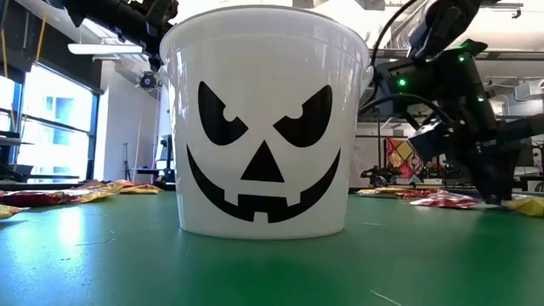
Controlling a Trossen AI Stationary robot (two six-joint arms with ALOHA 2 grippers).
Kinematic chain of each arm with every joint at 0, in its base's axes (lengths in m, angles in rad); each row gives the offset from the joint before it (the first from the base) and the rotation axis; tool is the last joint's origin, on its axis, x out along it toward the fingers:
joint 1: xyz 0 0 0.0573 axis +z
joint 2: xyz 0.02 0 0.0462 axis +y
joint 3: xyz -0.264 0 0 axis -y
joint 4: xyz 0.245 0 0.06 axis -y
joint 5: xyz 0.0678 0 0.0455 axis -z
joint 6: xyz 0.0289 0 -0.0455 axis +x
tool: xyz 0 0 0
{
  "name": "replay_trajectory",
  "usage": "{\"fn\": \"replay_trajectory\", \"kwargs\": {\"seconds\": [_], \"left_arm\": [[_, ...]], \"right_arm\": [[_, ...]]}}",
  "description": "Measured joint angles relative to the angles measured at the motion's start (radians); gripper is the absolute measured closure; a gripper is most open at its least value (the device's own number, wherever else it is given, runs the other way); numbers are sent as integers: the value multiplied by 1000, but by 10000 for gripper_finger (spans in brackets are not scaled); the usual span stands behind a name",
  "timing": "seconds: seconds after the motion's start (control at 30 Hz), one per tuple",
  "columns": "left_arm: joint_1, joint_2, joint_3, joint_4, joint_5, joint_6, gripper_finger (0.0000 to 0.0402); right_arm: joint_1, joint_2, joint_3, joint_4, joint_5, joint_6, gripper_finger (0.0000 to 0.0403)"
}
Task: Sort candy by brand, put in halloween buckets
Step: Put the white chocolate into the green bucket
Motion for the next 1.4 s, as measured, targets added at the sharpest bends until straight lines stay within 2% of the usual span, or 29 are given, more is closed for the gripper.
{"fn": "replay_trajectory", "kwargs": {"seconds": [0.4, 0.67, 0.9, 1.03, 1.17, 1.4], "left_arm": [[0, 0, 0, 0, 0, -10, 401], [0, 0, 0, 0, 0, -11, 401], [0, 0, 0, 0, 0, -11, 402], [0, 0, 0, 0, 0, -19, 401], [0, 0, 0, 0, 0, -28, 402], [0, 0, 0, 0, 0, -45, 401]], "right_arm": [[0, -1, 117, -112, 3, 5, 361], [-18, -2, 292, -111, -50, 0, 368], [-118, -3, 471, 35, -48, 3, 400], [-191, -3, 525, 158, -48, 30, 402], [-248, -3, 538, 253, -53, 83, 402], [-277, -3, 470, 275, -115, 231, 391]]}}
